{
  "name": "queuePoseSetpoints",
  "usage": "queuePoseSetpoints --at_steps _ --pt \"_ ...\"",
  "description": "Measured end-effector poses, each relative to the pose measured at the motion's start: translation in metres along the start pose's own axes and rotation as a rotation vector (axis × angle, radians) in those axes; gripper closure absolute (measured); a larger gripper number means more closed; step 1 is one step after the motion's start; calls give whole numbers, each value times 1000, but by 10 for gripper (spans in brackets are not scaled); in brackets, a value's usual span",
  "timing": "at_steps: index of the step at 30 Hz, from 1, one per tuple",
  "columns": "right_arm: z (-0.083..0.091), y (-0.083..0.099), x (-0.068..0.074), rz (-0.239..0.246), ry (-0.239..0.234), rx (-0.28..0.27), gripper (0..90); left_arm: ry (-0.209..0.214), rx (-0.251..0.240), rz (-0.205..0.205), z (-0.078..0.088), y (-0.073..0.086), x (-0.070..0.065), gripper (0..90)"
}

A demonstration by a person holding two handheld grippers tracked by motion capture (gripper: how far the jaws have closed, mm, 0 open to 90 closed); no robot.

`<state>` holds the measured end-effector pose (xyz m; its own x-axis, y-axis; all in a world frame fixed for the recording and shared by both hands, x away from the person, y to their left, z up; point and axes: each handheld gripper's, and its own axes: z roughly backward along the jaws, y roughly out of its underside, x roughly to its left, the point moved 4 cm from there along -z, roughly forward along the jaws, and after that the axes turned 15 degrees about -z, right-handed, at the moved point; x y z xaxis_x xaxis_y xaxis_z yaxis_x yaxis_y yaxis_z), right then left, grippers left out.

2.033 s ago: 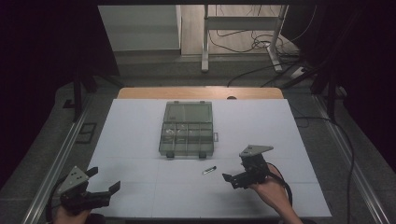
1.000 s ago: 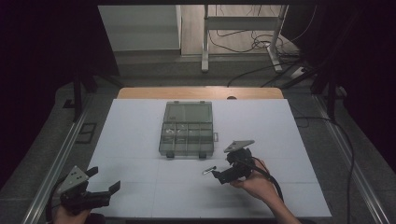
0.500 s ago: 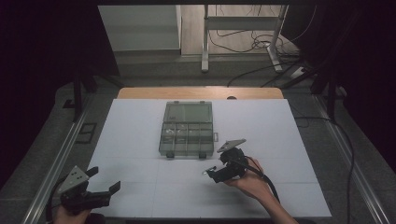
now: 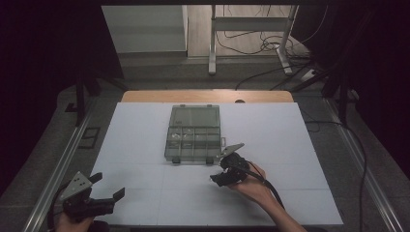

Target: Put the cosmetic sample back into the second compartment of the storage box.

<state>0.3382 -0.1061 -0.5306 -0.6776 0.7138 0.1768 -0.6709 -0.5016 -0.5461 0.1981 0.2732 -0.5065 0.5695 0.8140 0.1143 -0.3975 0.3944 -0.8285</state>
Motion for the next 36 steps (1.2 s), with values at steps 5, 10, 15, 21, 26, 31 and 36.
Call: queuePoseSetpoints --at_steps 5,10,15,21,26,31,36 --pt "-8 -2 -3 7 -16 29 420 1 0 0 0 0 0 21" --pt "-14 -2 -4 9 -43 56 499 3 -1 -1 0 0 0 21" --pt "-19 0 -4 16 -51 92 593 4 -1 -1 0 0 0 21" --pt "-18 1 -3 65 21 93 806 5 0 -4 0 0 0 21" --pt "-18 0 -3 38 17 98 812 3 1 -9 -1 0 -1 21" --pt "-17 0 -5 22 1 99 812 9 -1 -2 -1 0 0 21" --pt "-15 -1 -4 39 -6 78 813 12 1 2 -1 0 0 21"
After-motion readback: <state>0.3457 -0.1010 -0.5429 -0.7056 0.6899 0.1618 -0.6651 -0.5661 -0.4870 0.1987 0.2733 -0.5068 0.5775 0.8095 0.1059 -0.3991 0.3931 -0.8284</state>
